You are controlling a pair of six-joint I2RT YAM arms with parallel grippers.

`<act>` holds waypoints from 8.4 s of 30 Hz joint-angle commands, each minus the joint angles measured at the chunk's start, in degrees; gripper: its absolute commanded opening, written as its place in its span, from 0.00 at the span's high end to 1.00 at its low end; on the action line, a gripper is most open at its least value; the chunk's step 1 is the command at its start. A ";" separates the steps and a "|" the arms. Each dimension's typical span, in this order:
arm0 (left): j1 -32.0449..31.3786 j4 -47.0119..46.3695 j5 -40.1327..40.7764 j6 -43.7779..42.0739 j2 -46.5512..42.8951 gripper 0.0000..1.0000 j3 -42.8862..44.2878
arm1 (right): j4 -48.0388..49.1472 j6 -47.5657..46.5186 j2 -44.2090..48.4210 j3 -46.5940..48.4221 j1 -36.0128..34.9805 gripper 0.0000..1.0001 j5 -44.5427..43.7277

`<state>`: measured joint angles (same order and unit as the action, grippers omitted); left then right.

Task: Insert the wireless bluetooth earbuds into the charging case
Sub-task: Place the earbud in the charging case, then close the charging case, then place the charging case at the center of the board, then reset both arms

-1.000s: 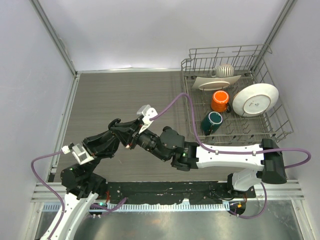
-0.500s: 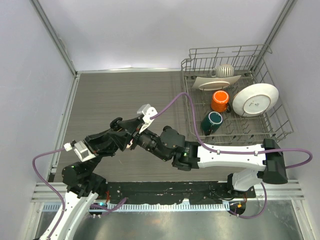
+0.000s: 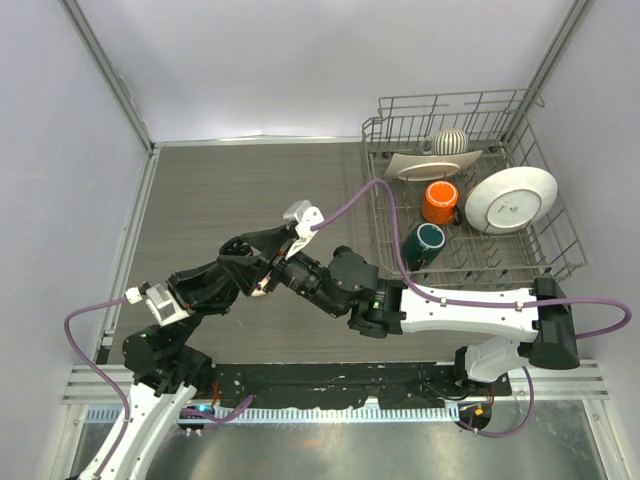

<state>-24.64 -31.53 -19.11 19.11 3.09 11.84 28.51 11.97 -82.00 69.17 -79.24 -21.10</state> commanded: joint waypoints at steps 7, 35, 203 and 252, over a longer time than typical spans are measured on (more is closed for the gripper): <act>0.12 -2.31 -0.57 -0.13 -0.37 1.00 1.44 | 4.98 0.43 6.41 0.35 0.23 0.31 1.42; 0.12 -0.64 -1.98 -0.04 0.16 1.00 2.49 | -57.86 22.65 2.90 27.16 25.62 0.00 1.33; -3.92 25.64 7.51 26.33 77.68 0.46 21.82 | -61.12 27.67 11.60 8.97 22.20 0.15 -8.43; -3.39 58.07 40.92 16.40 35.12 0.00 35.96 | -74.56 8.45 6.59 18.02 34.15 0.05 -8.81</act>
<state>-28.38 24.29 18.37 37.26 35.66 43.27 -45.04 26.83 -74.32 83.92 -46.22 -36.71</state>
